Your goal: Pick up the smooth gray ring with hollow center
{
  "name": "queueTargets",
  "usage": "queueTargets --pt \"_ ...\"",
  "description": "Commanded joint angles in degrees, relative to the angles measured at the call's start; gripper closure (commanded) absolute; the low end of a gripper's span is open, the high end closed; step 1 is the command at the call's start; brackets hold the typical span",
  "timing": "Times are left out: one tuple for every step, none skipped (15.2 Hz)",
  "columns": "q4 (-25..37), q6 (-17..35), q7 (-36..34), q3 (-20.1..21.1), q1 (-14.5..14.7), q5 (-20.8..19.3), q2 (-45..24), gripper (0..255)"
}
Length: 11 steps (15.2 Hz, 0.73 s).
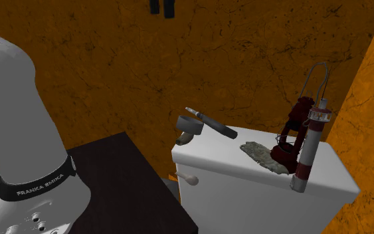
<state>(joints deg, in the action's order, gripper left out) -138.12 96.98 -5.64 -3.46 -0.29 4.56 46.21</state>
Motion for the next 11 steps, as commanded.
queueTargets --pt "0.0 0.0 0.0 0.0 0.0 0.0 0.0 0" --pt "-0.3 1.1 0.7 0.1 0.4 -0.1 -1.8 0" --pt "-0.5 2.3 1.4 0.2 0.9 -0.2 -3.7 0" --pt "-0.7 3.4 2.2 0.3 1.3 -0.3 -5.7 0" --pt "-0.8 4.5 2.9 0.4 1.8 -0.4 -7.6 0" --pt "-0.9 5.6 3.6 0.5 2.2 -0.5 -9.6 0" --pt "-0.9 6.6 4.2 0.7 2.6 -0.6 -11.6 0" --pt "-0.9 7.7 4.9 0.8 3.0 -0.6 -13.7 0" --pt "-0.9 8.7 5.6 1.0 3.4 -0.7 -15.8 0" --pt "-0.7 9.8 6.2 1.2 3.7 -0.9 -17.9 0" --pt "-0.6 10.8 6.9 1.3 4.1 -1.0 -20.0 0"
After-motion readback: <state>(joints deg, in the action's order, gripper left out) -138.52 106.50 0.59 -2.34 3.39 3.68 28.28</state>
